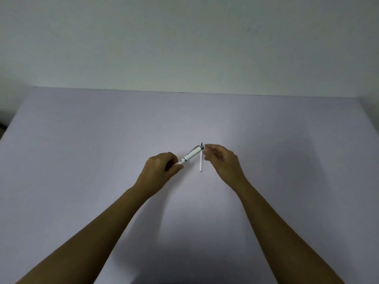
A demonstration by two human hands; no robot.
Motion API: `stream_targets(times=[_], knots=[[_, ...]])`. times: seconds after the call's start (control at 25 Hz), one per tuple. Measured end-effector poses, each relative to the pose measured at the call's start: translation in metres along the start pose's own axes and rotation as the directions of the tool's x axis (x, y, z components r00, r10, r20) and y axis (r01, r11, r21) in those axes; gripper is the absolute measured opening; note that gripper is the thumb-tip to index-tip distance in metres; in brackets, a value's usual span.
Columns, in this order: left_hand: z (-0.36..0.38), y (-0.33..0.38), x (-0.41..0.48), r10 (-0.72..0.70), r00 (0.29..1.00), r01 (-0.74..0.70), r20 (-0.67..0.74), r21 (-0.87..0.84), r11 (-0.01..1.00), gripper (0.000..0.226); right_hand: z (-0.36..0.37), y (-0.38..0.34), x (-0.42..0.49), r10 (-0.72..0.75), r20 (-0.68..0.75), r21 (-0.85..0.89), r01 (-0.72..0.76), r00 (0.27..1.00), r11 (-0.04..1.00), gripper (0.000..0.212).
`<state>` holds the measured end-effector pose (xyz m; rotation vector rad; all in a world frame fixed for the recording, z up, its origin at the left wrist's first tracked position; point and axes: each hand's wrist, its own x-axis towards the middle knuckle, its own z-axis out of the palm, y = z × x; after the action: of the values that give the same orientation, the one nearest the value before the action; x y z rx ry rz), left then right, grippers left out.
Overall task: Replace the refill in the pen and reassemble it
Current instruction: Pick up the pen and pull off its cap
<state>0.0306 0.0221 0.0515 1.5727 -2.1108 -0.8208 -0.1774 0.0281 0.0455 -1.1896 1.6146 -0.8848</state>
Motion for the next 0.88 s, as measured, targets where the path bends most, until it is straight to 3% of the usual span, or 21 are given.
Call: stream_targets(times=[0.12, 0.28, 0.4, 0.6, 0.76, 0.88], knots=[[0.004, 0.004, -0.010, 0.067, 0.998, -0.067, -0.002, -0.013, 0.998, 0.018, 0.004, -0.007, -0.007, -0.019, -0.015, 0.065, 0.020, 1.000, 0.998, 0.018], [0.006, 0.010, -0.014, -0.010, 1.000, 0.009, -0.006, -0.141, 0.990, 0.013, 0.005, -0.008, -0.016, -0.020, 0.009, 0.129, 0.019, 1.000, 0.991, 0.009], [0.008, 0.012, -0.015, -0.008, 0.999, 0.013, 0.040, -0.135, 0.991, 0.021, 0.007, -0.009, -0.021, -0.048, 0.002, 0.145, 0.047, 0.999, 0.988, 0.009], [0.013, 0.010, -0.017, 0.009, 0.995, -0.023, -0.097, -0.145, 0.989, 0.029, 0.007, -0.010, -0.024, -0.001, -0.037, 0.187, 0.008, 0.999, 0.982, 0.011], [0.019, 0.007, -0.018, -0.049, 0.994, 0.032, -0.103, -0.162, 0.986, 0.040, 0.008, -0.003, -0.024, 0.025, -0.027, 0.199, -0.019, 0.999, 0.980, 0.006], [0.029, 0.003, -0.018, -0.112, 0.991, 0.099, -0.078, -0.153, 0.983, 0.026, 0.010, 0.006, -0.023, 0.055, -0.030, 0.201, -0.048, 0.998, 0.978, 0.006]])
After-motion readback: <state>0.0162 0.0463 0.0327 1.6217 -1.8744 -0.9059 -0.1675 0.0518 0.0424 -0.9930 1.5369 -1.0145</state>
